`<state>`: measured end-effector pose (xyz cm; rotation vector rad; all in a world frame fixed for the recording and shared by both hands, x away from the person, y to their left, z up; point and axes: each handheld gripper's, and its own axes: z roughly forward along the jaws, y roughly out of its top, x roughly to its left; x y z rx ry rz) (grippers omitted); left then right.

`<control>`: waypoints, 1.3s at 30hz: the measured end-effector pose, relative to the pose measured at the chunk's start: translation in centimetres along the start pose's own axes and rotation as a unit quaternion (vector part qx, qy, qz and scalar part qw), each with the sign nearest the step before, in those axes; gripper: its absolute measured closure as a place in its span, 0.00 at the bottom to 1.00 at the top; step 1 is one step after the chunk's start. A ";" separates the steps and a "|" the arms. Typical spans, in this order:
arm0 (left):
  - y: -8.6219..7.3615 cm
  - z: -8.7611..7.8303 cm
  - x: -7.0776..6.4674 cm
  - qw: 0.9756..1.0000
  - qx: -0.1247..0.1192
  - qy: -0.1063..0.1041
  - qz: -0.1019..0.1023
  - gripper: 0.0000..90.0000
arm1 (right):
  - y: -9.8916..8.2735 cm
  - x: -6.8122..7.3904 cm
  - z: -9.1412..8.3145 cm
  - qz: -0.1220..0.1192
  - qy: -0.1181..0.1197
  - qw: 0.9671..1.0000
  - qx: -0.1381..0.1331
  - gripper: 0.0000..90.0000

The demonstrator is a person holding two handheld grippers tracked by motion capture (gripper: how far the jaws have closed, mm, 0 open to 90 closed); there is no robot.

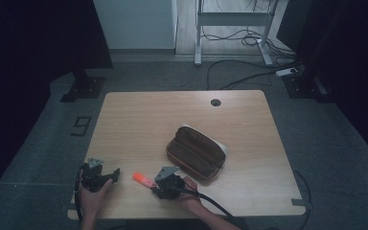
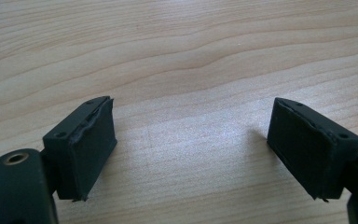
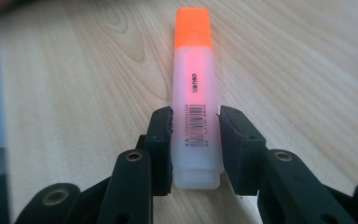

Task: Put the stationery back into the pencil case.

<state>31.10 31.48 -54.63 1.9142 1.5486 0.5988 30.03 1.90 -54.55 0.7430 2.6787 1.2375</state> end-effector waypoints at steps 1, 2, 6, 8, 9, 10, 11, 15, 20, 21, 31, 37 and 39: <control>0.0 0.0 0.0 1.000 0.000 0.000 0.000 0.17 | 0.0 -0.3 -0.2 0.005 0.004 1.000 0.001 0.72; 0.0 0.0 0.0 1.000 0.000 0.000 0.000 0.17 | 0.0 -0.6 -0.4 0.009 0.005 1.000 -0.001 0.72; 0.0 0.0 0.0 1.000 0.000 0.001 0.001 0.17 | -0.9 -1.7 -2.9 0.027 0.023 0.999 -0.031 0.72; 0.0 0.0 0.0 1.000 0.001 0.001 0.001 0.17 | -1.2 -1.7 -3.4 0.031 0.026 0.999 -0.034 0.72; 0.0 0.0 0.0 1.000 0.002 0.001 0.003 0.17 | -1.4 -1.7 -4.0 0.030 0.025 0.999 -0.038 0.72; 0.0 0.0 0.0 1.000 0.001 0.001 0.002 0.17 | -1.6 -1.8 -4.8 0.030 0.019 0.998 -0.044 0.72; 0.0 0.0 0.0 1.000 0.001 0.001 0.002 0.17 | -1.6 -1.8 -4.8 0.030 0.019 0.998 -0.044 0.72; 0.0 0.0 0.0 1.000 0.001 0.001 0.002 0.17 | -1.5 -2.2 -5.8 0.037 0.010 0.998 -0.057 0.72; 0.0 0.0 0.0 1.000 0.001 0.000 0.001 0.17 | -1.4 -2.4 -6.6 0.036 0.007 0.997 -0.067 0.72; 0.0 0.0 0.0 1.000 0.001 0.000 0.001 0.17 | -1.4 -2.5 -6.8 0.035 0.007 0.997 -0.068 0.72; 0.0 0.0 0.0 1.000 0.001 0.000 0.002 0.17 | -0.8 -3.6 -9.2 0.032 -0.005 0.995 -0.094 0.72; 0.0 0.0 0.0 1.000 0.001 0.000 0.001 0.17 | -0.7 -4.3 -10.5 0.036 -0.008 0.993 -0.110 0.72; 0.0 0.0 0.0 1.000 0.001 0.001 0.002 0.17 | -0.7 -4.4 -10.7 0.039 -0.007 0.993 -0.115 0.72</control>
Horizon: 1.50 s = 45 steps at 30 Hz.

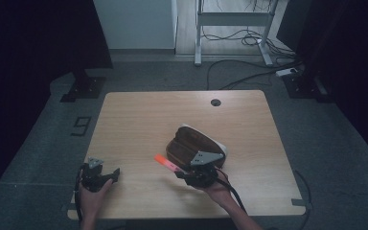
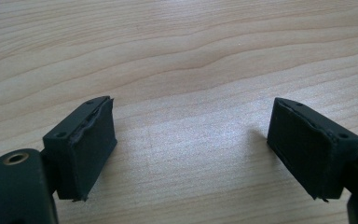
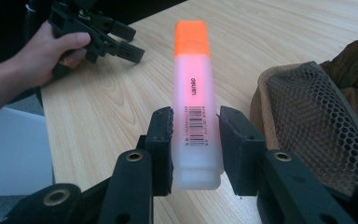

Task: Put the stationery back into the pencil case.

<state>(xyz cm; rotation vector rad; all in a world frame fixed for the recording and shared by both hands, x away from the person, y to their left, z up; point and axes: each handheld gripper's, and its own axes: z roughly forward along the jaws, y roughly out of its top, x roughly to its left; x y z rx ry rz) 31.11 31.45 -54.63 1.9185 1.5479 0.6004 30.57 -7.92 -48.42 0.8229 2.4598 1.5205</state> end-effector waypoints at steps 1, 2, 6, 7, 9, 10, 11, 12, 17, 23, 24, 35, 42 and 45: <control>0.0 0.0 0.0 1.000 0.000 0.000 0.000 0.17 | 0.1 0.0 -0.2 -0.003 0.001 1.000 -0.002 0.72; 0.0 0.0 0.0 1.000 0.000 0.000 0.000 0.17 | 0.1 0.0 -0.2 -0.003 0.001 1.000 -0.002 0.72; 0.0 0.0 0.0 1.000 0.000 0.000 0.000 0.17 | 0.2 0.0 -0.5 -0.004 -0.001 1.000 -0.006 0.72; 0.0 0.0 0.0 1.000 0.000 0.000 0.000 0.17 | 0.3 -0.2 -0.7 -0.001 -0.001 1.000 -0.009 0.72; 0.0 0.0 0.0 1.000 0.000 0.000 -0.001 0.17 | 0.4 -0.2 -0.9 0.002 -0.001 1.000 -0.013 0.72; 0.0 0.0 0.0 1.000 0.000 -0.001 -0.001 0.17 | 0.4 -0.4 -1.0 0.002 -0.001 1.000 -0.015 0.72; 0.0 0.0 0.0 1.000 0.000 0.000 0.000 0.17 | 0.5 -0.4 -1.2 0.003 -0.002 1.000 -0.018 0.72; 0.0 0.0 0.0 1.000 0.000 0.000 0.000 0.17 | 0.6 -0.5 -1.4 0.004 -0.003 1.000 -0.020 0.72; 0.0 0.0 0.0 1.000 -0.001 0.000 -0.001 0.17 | 0.8 -1.1 -2.1 0.007 -0.011 1.000 -0.028 0.72; 0.0 0.0 0.0 1.000 -0.001 -0.001 -0.002 0.17 | 1.0 -2.1 -3.1 0.013 -0.024 0.999 -0.041 0.72; 0.0 0.0 0.0 1.000 -0.001 -0.001 -0.002 0.17 | 1.0 -2.1 -3.1 0.013 -0.024 0.999 -0.041 0.72; 0.0 0.0 0.0 1.000 -0.001 0.000 -0.001 0.17 | 0.7 -4.3 -4.4 0.023 -0.054 0.997 -0.050 0.72; 0.0 0.0 0.0 1.000 -0.001 -0.001 -0.002 0.17 | 0.4 -5.4 -4.9 0.026 -0.069 0.996 -0.050 0.72; 0.0 0.0 0.0 1.000 -0.001 -0.001 -0.002 0.17 | 0.4 -6.0 -5.5 0.027 -0.075 0.996 -0.050 0.72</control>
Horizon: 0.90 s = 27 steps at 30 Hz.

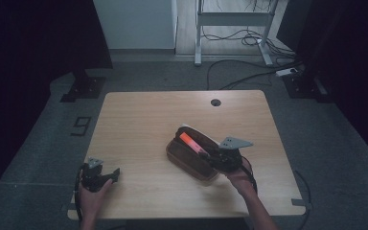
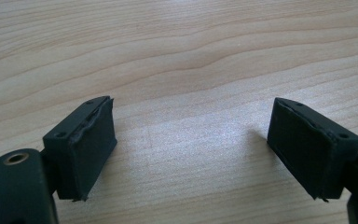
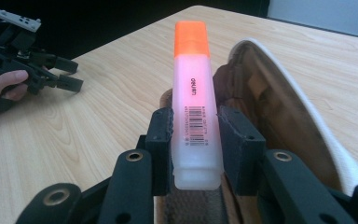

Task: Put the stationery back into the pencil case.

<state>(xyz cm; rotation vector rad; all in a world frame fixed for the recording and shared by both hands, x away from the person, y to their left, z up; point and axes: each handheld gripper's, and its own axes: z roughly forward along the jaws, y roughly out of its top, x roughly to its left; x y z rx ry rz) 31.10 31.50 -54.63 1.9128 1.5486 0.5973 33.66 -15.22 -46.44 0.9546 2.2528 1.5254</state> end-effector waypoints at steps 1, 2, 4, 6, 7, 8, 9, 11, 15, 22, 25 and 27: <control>0.0 0.0 0.0 1.000 0.000 0.001 0.000 0.17 | 0.0 0.0 0.0 0.000 0.000 1.000 0.000 0.72; 0.0 0.0 0.0 1.000 0.000 0.000 0.000 0.17 | 0.0 -0.2 -0.1 -0.003 -0.003 1.000 0.002 0.72; 0.0 0.0 0.0 1.000 0.000 0.001 0.001 0.17 | -0.1 -0.4 -0.1 -0.005 -0.007 1.000 0.007 0.72; 0.0 0.0 0.0 1.000 0.001 0.001 0.002 0.17 | -0.2 -0.5 -0.1 -0.008 -0.010 1.000 0.013 0.72; 0.0 0.0 0.0 1.000 0.001 0.001 0.002 0.17 | -0.2 -0.5 -0.1 -0.008 -0.010 1.000 0.013 0.72; 0.0 0.0 -0.1 1.000 0.002 0.002 0.002 0.17 | -0.2 -0.6 0.0 -0.010 -0.012 1.000 0.016 0.72; 0.0 0.0 -0.1 1.000 0.002 0.002 0.002 0.17 | -0.2 -0.6 0.0 -0.010 -0.012 1.000 0.016 0.72; 0.0 0.0 0.0 1.000 0.002 0.001 0.002 0.17 | -0.3 -0.6 0.1 -0.012 -0.014 1.000 0.019 0.72; 0.0 0.0 0.0 1.000 0.003 0.002 0.004 0.17 | -0.4 -0.7 0.3 -0.013 -0.019 0.999 0.026 0.72; 0.0 0.0 -0.1 1.000 0.003 0.002 0.004 0.17 | -0.9 -0.7 1.1 -0.021 -0.036 0.998 0.044 0.72; 0.0 0.0 0.0 1.000 0.003 0.002 0.004 0.17 | -1.0 -0.5 1.4 -0.025 -0.041 0.998 0.049 0.72; 0.0 0.0 -0.1 1.000 0.002 0.002 0.003 0.17 | -1.2 -0.5 1.8 -0.029 -0.043 0.997 0.055 0.72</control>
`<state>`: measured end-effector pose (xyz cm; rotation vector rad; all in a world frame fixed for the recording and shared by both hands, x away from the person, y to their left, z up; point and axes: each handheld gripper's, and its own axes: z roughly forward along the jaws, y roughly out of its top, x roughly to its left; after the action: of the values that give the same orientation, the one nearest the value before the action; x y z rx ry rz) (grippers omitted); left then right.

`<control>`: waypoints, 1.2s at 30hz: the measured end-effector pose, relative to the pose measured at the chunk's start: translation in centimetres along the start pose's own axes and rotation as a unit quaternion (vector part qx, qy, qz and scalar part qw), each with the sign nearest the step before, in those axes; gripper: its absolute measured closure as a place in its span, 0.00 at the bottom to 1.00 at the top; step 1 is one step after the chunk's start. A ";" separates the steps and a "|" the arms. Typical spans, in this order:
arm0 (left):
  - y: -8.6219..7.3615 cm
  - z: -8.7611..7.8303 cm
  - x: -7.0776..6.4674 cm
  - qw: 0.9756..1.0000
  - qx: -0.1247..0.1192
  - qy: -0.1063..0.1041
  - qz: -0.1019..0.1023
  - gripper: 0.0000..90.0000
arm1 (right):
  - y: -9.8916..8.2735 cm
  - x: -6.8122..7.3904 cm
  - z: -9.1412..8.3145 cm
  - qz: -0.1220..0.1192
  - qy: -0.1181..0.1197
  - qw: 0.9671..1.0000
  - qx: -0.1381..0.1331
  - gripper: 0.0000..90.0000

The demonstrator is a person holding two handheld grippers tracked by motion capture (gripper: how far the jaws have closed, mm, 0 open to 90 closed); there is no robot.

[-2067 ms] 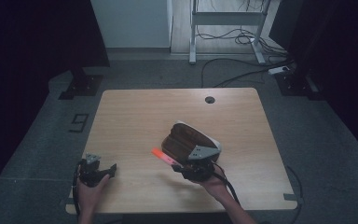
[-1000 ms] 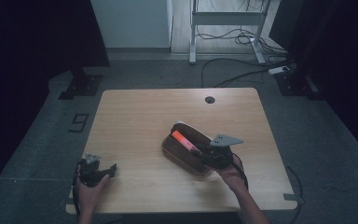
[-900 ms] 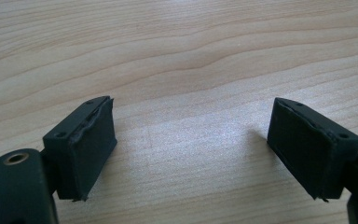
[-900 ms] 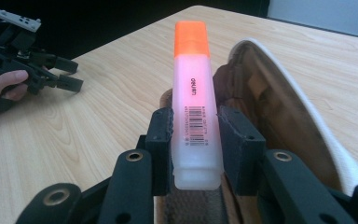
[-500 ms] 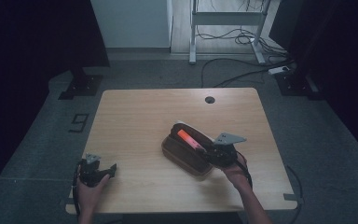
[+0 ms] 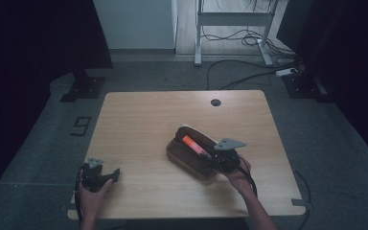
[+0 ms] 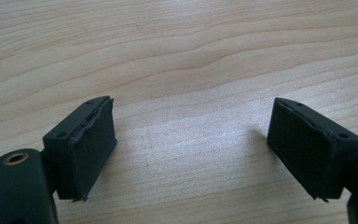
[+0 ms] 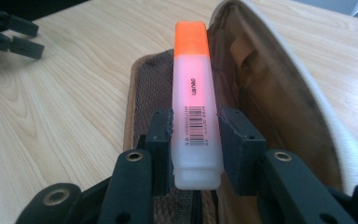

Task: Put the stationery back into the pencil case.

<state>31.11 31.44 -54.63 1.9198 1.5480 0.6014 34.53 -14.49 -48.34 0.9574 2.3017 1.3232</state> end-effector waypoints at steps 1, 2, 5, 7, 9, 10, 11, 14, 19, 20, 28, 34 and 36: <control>0.0 0.0 0.0 1.000 0.001 0.000 0.001 0.17 | -0.1 0.1 0.2 0.000 0.000 1.000 0.002 0.72; 0.0 0.0 0.0 1.000 0.001 0.000 0.001 0.17 | -0.2 0.1 0.4 0.000 -0.001 1.000 0.005 0.72; 0.0 0.0 0.0 1.000 0.001 0.000 0.001 0.17 | -0.4 0.0 0.8 0.003 -0.002 1.000 0.010 0.72; 0.0 0.0 0.0 1.000 0.000 0.000 0.000 0.17 | -0.5 0.0 0.9 0.003 -0.002 1.000 0.011 0.72; 0.0 0.0 0.0 1.000 0.001 0.000 0.001 0.17 | -0.5 -0.1 1.0 0.003 -0.001 1.000 0.012 0.72; 0.0 0.0 0.0 1.000 0.001 0.000 0.001 0.17 | -0.6 -0.1 1.1 0.003 0.000 1.000 0.013 0.72; 0.0 0.0 0.0 1.000 0.001 0.000 0.001 0.17 | -0.6 -0.1 1.1 0.001 0.000 1.000 0.015 0.72; 0.0 0.0 0.0 1.000 0.001 0.000 0.001 0.17 | -0.8 -0.2 1.4 0.001 -0.001 1.000 0.021 0.72; 0.0 0.0 0.0 1.000 0.000 0.000 0.000 0.17 | -0.9 -0.2 1.5 0.003 -0.003 1.000 0.023 0.71; 0.0 0.0 0.0 1.000 0.000 0.000 0.000 0.17 | -0.9 -0.2 1.5 0.003 -0.005 1.000 0.022 0.71; 0.0 0.0 0.0 1.000 0.001 0.000 0.001 0.17 | -0.9 -0.3 1.2 0.004 -0.012 1.000 0.016 0.66; 0.0 0.0 0.0 1.000 -0.001 -0.001 -0.002 0.17 | -0.3 0.3 0.6 -0.006 -0.017 1.000 0.000 0.59; 0.0 0.0 0.1 1.000 -0.001 -0.002 -0.002 0.17 | 0.0 0.5 0.2 -0.007 -0.021 1.000 -0.012 0.55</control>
<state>31.11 31.49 -54.63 1.9133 1.5487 0.5979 34.27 -14.06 -48.39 0.9497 2.2526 1.3092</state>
